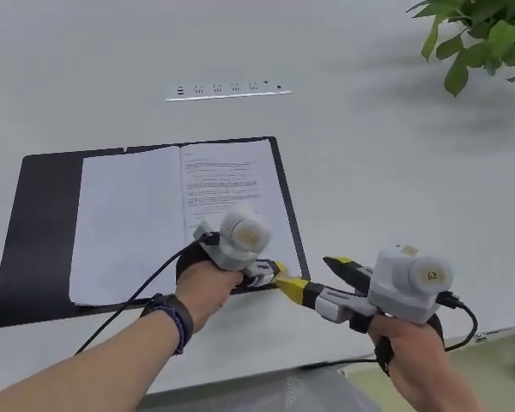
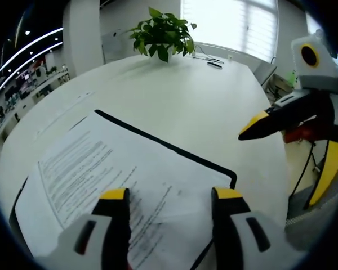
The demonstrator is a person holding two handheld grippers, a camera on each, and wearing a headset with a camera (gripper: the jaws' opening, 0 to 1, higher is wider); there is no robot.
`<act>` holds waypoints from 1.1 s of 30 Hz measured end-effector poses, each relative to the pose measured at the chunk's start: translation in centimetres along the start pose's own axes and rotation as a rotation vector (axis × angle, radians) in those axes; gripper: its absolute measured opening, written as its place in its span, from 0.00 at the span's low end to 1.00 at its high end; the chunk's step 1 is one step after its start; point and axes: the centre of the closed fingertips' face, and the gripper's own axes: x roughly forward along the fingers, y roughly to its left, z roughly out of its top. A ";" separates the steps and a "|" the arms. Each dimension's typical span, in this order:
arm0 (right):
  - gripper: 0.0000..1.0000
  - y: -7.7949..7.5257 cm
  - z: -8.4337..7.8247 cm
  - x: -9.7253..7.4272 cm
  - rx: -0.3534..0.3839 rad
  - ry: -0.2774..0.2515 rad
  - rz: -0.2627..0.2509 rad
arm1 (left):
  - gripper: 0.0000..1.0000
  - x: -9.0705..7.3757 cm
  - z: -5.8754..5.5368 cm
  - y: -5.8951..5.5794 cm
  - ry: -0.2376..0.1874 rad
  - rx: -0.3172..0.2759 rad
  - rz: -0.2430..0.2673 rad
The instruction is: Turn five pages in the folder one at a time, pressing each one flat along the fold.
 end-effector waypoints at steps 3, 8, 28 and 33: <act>0.66 -0.2 0.4 0.4 0.001 -0.003 0.010 | 0.54 0.0 0.0 0.2 -0.003 -0.003 0.004; 0.65 -0.5 1.4 1.4 0.003 -0.010 0.031 | 0.48 -0.2 0.1 0.7 -0.017 -0.026 0.013; 0.60 -1.0 2.9 5.3 0.017 0.002 0.101 | 0.33 -0.8 -0.1 1.9 -0.051 -0.121 0.014; 0.58 -1.3 3.5 6.7 0.061 -0.009 0.129 | 0.33 -0.8 -0.1 1.9 -0.050 -0.124 0.012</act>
